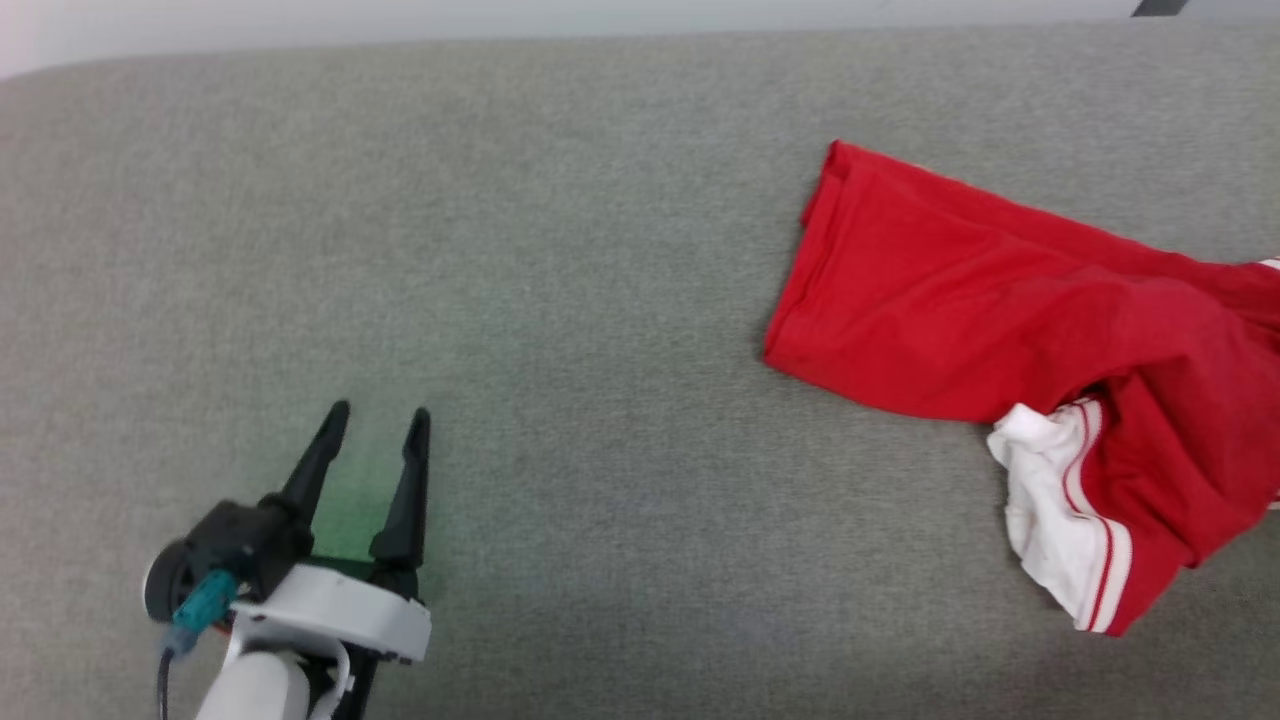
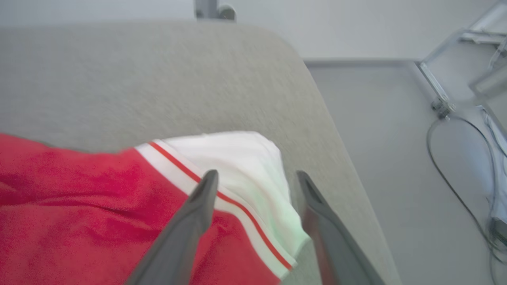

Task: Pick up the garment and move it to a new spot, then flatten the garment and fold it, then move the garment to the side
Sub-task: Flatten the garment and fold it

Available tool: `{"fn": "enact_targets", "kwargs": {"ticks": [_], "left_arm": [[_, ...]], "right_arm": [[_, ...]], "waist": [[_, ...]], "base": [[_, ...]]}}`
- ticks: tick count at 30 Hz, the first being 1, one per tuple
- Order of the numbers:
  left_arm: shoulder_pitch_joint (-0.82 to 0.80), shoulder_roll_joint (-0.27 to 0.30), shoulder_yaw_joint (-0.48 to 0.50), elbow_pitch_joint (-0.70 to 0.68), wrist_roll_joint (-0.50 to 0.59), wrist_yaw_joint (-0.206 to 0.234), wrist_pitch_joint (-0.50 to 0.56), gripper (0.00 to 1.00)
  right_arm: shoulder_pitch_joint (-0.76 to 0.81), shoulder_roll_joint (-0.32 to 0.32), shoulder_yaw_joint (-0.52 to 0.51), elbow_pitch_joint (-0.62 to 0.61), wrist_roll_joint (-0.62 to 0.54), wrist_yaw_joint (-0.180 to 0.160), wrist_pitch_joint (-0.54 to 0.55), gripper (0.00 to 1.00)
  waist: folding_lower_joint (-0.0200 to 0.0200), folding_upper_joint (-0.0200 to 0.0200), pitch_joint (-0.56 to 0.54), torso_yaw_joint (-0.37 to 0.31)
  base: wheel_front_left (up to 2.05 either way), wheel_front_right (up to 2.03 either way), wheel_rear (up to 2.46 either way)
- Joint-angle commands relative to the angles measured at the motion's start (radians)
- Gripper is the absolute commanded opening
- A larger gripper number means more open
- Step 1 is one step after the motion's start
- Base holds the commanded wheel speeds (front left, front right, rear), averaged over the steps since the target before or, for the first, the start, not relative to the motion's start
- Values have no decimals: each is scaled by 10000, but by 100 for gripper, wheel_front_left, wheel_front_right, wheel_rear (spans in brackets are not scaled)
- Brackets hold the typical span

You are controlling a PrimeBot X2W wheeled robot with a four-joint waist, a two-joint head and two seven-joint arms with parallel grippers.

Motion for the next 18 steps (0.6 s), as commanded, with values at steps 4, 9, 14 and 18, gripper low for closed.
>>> {"fn": "enact_targets", "kwargs": {"ticks": [4,9,14,18], "left_arm": [[-513,589,-791,122,-189,-26,2,100],[-1685,1585,-2624,398,-1086,-26,722,100],[-3266,2473,-4939,370,-2587,-17,2645,100],[-4473,2631,-6497,305,-4475,-14,4834,100]], "right_arm": [[897,66,1031,-1598,780,-19,-1238,100],[2268,51,2311,-3688,1341,-16,-3051,100],[3207,650,2733,-4720,1478,-16,-3990,100],[3708,1219,2703,-5358,1156,-16,-4345,100]], "waist": [[0,0,-453,-468],[0,0,-818,-960],[0,0,-985,-1477],[0,0,-1044,-1947]], "base": [[0,0,0],[0,0,0],[0,0,0],[0,0,0]]}}
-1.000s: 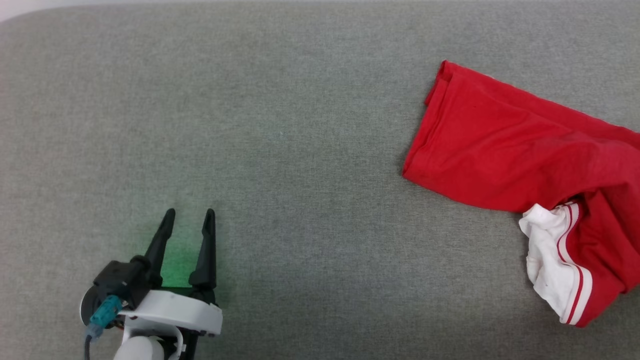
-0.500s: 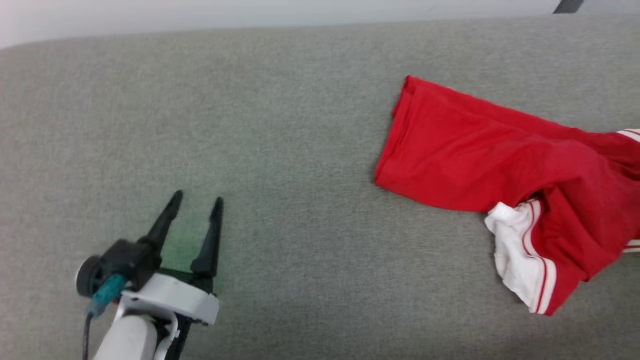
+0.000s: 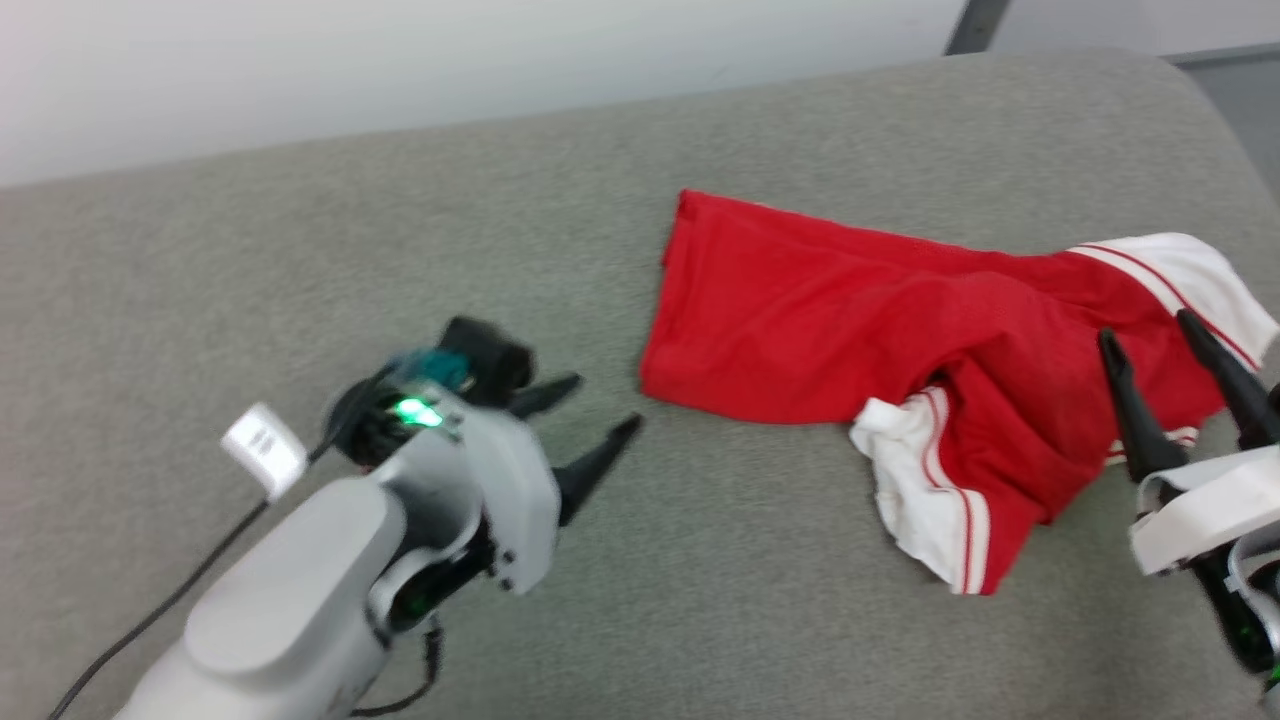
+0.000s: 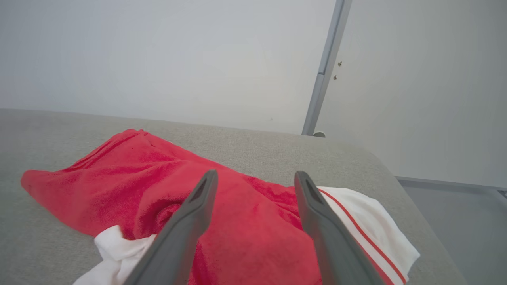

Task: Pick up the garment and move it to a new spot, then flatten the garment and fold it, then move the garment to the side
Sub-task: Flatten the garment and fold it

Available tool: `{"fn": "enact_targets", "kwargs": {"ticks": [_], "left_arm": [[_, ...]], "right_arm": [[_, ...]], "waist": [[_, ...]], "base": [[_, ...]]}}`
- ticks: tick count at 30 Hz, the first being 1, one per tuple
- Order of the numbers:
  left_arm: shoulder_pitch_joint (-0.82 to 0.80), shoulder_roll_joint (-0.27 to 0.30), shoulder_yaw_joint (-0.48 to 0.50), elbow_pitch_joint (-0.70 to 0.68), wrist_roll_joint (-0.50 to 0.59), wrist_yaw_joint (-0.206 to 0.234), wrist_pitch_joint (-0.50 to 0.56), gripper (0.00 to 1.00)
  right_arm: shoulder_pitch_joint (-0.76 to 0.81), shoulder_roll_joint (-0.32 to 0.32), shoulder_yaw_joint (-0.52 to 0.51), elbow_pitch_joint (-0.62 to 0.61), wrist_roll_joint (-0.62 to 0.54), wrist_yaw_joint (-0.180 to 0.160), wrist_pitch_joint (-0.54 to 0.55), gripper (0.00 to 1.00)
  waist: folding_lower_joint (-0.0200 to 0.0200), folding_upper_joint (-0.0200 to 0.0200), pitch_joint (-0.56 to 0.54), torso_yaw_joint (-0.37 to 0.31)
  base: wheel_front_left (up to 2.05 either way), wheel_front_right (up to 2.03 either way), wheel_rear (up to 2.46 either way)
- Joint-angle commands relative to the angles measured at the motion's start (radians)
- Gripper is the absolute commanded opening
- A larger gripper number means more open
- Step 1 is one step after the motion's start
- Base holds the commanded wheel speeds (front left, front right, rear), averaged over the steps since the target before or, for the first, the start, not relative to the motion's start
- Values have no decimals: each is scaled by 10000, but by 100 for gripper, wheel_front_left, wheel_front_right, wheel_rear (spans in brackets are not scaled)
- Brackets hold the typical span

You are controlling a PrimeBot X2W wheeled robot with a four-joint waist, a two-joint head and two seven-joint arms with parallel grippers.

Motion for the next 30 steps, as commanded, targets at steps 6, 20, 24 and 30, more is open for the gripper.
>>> {"fn": "enact_targets", "kwargs": {"ticks": [6,20,24,30], "left_arm": [[-997,-628,-514,744,-2648,113,3556,100],[-2384,-2013,-820,3160,-3226,947,5416,100],[-2646,-2428,-812,3835,-3434,951,5634,100],[-3001,-3008,-757,4610,-3580,808,5564,100]], "right_arm": [[785,668,-189,-739,-465,-16,-189,100],[1174,1741,-194,-1225,-708,-16,-271,100],[1241,1906,-317,-1303,-726,-16,-278,100],[1141,2081,-270,-1387,-885,-16,-288,100]], "waist": [[0,-1,-184,-1196],[0,-1,783,-3197],[0,-1,986,-3358],[0,-1,1194,-3405]], "base": [[0,0,0],[0,0,0],[0,0,0],[0,0,0]]}}
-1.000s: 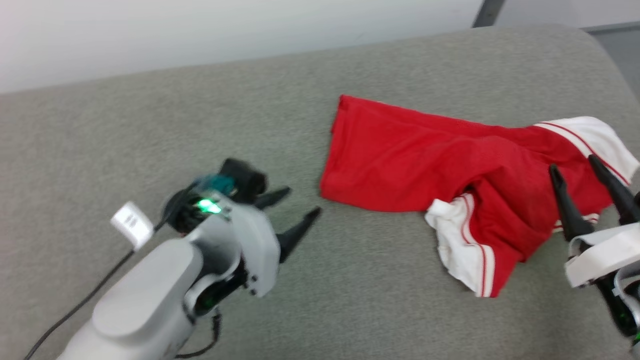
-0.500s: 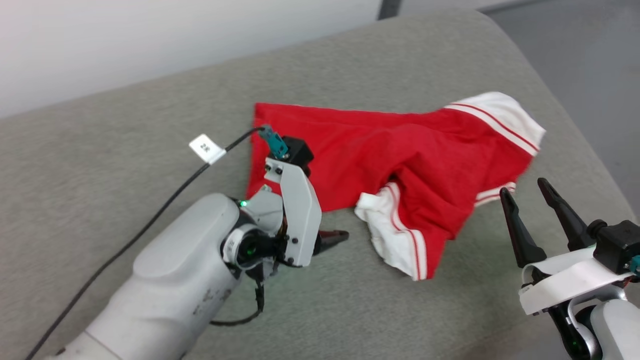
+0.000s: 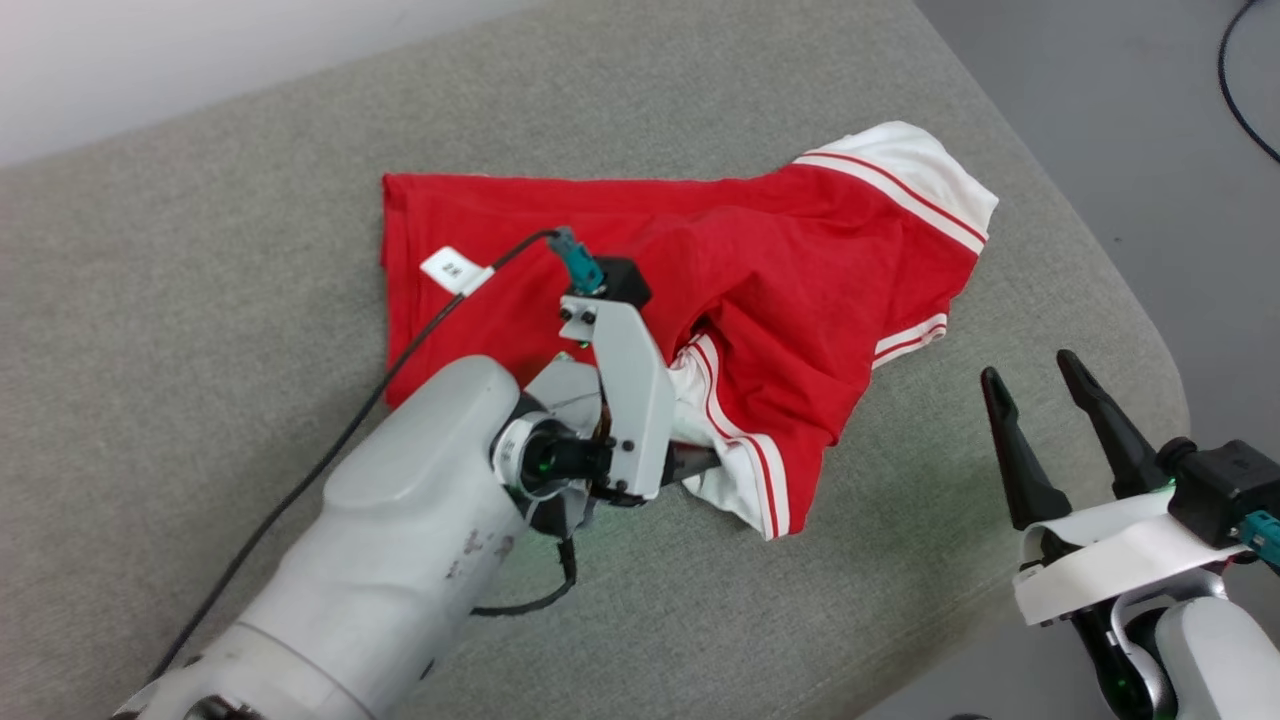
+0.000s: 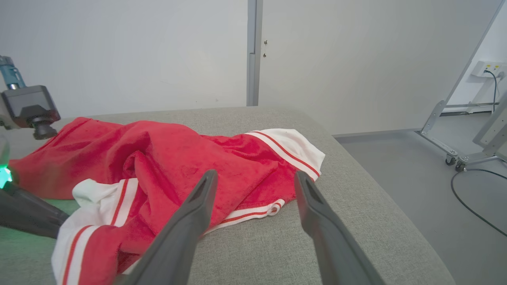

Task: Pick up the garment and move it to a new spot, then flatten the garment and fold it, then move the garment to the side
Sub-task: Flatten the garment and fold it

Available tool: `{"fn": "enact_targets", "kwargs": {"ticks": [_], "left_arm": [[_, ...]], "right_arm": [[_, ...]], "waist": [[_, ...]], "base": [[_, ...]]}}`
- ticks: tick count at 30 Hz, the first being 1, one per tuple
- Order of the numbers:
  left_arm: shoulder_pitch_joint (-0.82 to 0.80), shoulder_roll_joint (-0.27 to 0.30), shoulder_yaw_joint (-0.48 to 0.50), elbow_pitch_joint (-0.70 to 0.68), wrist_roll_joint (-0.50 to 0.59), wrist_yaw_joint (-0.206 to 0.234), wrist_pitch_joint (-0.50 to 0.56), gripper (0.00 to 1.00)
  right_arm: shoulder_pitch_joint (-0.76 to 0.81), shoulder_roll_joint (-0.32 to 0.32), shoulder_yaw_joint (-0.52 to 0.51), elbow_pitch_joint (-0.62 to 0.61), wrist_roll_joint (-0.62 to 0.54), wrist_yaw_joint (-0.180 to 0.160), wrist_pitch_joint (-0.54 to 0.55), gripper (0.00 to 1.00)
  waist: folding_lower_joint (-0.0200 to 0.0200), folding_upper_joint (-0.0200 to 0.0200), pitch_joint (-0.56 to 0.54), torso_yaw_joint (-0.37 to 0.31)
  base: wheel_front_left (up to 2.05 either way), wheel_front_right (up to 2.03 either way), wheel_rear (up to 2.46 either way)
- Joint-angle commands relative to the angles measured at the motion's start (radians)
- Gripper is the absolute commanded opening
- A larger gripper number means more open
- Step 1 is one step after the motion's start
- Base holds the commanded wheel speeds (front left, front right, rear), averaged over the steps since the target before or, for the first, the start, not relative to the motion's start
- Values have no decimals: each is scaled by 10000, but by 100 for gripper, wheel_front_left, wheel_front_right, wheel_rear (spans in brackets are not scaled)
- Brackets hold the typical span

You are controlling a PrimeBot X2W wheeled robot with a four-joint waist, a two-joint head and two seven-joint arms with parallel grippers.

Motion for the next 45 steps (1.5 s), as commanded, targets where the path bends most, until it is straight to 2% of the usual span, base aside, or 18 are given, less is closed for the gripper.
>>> {"fn": "enact_targets", "kwargs": {"ticks": [1,4,5,6,7,8,13,18,22,29,30,34,38,42,45], "left_arm": [[-152,-73,-2,98,1,-77,-60,100],[-199,-292,75,427,-94,-183,-246,100],[-187,-402,163,534,-227,-217,-304,78],[-215,-478,204,632,-277,-258,-337,48],[-267,-513,205,704,-267,-287,-393,37],[-284,-546,225,789,-298,-345,-451,0],[-487,-612,241,1091,-329,-555,-643,0],[-691,-270,241,1141,-329,-721,-656,0],[-748,533,314,918,-229,-786,-772,0],[-578,2423,417,572,11,-820,-839,0],[-578,2423,417,572,11,-820,-839,0],[-454,3144,704,558,-157,-674,-813,0],[-240,3665,877,601,-152,-338,-949,0],[64,4145,706,677,-22,-33,-523,0],[257,4267,757,681,-56,168,-624,0]], "right_arm": [[-22,74,62,-54,-118,-16,-47,100],[-183,132,163,-87,-74,-16,-48,100],[-233,137,212,-78,-68,-16,-49,100],[-270,125,251,-58,-62,-16,-49,100],[-305,123,310,-43,-61,-16,-49,100],[-346,116,368,-24,-61,-16,-50,100],[-458,6,401,8,-22,-16,-50,100],[-281,-234,271,-41,-115,-16,-51,100],[-182,-392,155,-162,-184,-16,43,100],[-191,-619,106,-497,-276,-16,394,100],[-191,-619,106,-497,-276,-16,394,100],[-184,-725,152,-738,-304,-16,644,100],[-39,-789,174,-909,-315,-16,839,100],[-31,-832,214,-1115,-320,-16,986,100],[-80,-895,301,-1226,-328,-16,1105,100]], "waist": [[0,0,117,-91],[0,0,159,-97],[0,0,169,-102],[0,0,179,-106],[0,0,187,-110],[0,0,187,-114],[0,0,125,-15],[0,0,-85,617],[0,0,-386,1381],[0,0,-740,2692],[0,0,-740,2692],[0,0,-819,3191],[0,0,-885,3577],[0,0,-880,3805],[0,0,-843,3860]], "base": [[0,0,0],[0,0,0],[0,0,0],[0,0,0],[0,0,0],[0,0,0],[0,0,0],[0,0,0],[0,0,0],[0,0,0],[0,0,0],[0,0,0],[0,0,0],[0,0,0],[0,0,0]]}}
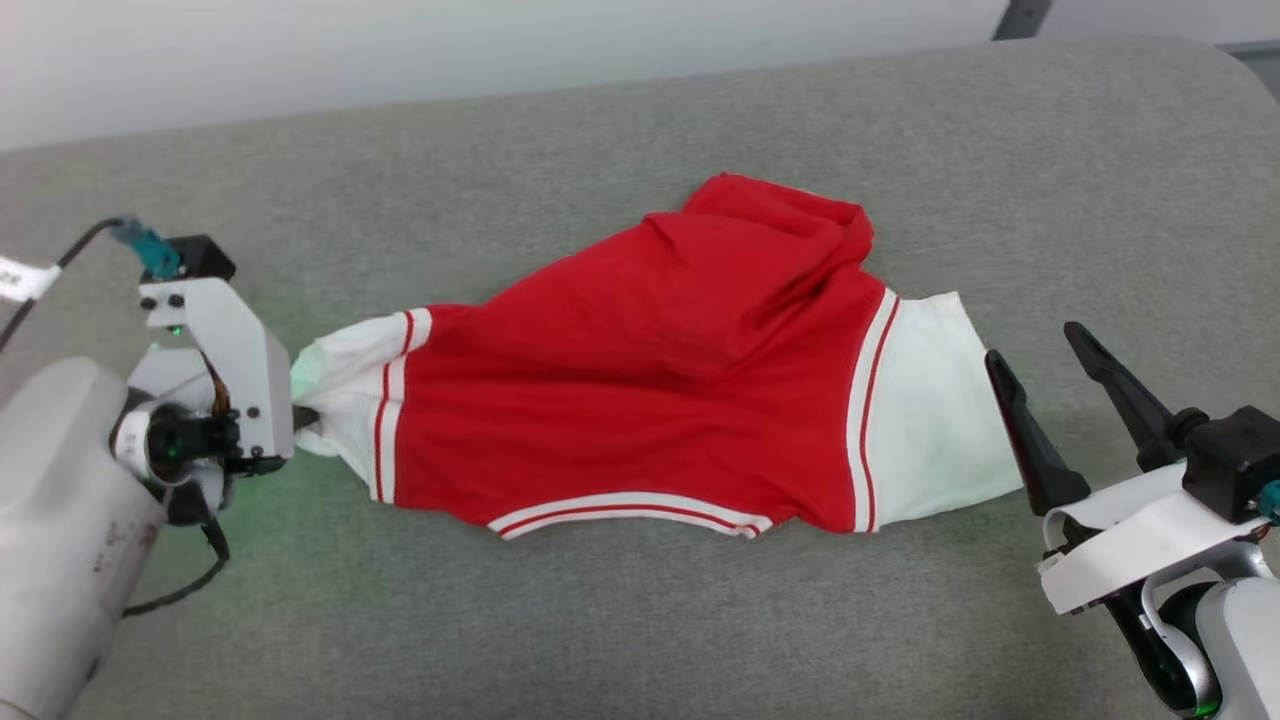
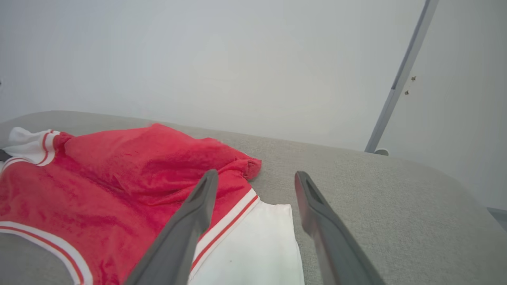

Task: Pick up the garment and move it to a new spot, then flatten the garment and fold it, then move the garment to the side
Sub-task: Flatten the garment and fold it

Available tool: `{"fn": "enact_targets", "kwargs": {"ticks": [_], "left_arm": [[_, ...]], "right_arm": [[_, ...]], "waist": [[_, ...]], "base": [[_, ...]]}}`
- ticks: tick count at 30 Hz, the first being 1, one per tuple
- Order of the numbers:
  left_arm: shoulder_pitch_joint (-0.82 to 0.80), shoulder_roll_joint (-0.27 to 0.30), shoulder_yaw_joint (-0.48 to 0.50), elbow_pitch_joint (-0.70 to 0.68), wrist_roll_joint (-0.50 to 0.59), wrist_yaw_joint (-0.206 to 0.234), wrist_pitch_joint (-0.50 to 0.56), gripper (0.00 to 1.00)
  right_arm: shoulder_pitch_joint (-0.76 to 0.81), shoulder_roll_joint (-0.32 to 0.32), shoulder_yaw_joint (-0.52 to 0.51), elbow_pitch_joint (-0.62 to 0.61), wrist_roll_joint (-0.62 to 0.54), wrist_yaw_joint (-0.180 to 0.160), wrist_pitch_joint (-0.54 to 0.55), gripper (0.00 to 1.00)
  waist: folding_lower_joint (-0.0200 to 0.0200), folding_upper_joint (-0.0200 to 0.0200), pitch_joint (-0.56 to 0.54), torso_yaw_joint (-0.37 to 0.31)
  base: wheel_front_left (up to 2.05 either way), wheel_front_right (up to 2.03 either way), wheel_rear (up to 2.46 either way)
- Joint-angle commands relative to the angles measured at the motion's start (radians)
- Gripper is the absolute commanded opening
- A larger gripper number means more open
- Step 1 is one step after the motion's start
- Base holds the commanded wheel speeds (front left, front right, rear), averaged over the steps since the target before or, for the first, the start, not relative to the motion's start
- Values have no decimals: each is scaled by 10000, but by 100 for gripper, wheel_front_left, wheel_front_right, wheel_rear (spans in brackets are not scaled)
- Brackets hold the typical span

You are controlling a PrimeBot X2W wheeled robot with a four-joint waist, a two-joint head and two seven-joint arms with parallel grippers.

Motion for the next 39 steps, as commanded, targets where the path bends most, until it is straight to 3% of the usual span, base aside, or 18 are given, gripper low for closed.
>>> {"fn": "enact_targets", "kwargs": {"ticks": [1,5,7,8,9,10,17,22,31,35,39], "left_arm": [[127,-58,0,-18,-19,51,-51,0],[280,-61,56,-42,-21,152,-302,0],[350,-120,67,-33,12,199,-488,15],[379,-138,65,-62,56,168,-620,43],[388,-123,105,-60,75,188,-808,96],[412,-131,119,-48,117,205,-970,100],[752,-57,464,-268,361,-29,-2909,100],[1362,-106,635,-1053,969,-151,-5513,100],[3271,-769,632,-2641,2200,737,-9623,100],[4024,-1145,1008,-3417,2813,1181,-10080,100],[4966,-1696,2209,-4655,3897,1478,-10077,100]], "right_arm": [[1,-64,28,-33,-49,-16,3,100],[-16,-172,102,-142,-41,-16,155,100],[8,-266,140,-151,-52,-16,235,100],[41,-312,155,-167,-41,-16,282,100],[74,-356,173,-188,-17,-16,333,100],[99,-414,212,-190,-18,-16,393,100],[241,-853,631,-284,27,-16,883,100],[321,-1556,1568,-354,343,-16,1633,100],[-173,-4158,3972,-1182,1648,-16,3721,100],[-743,-5357,4881,-1716,2266,-16,4629,100],[-1495,-6296,5890,-2160,2974,-16,5416,100]], "waist": [[0,0,-12,69],[0,0,31,34],[0,0,7,24],[0,0,-17,30],[0,0,-32,45],[0,0,-63,74],[0,0,-396,415],[0,0,-610,788],[0,0,-516,1568],[0,0,-255,1919],[0,0,58,2312]], "base": [[0,0,0],[0,0,0],[0,0,0],[0,0,0],[0,0,0],[0,0,0],[0,0,0],[0,0,0],[0,0,0],[0,0,0],[0,0,0]]}}
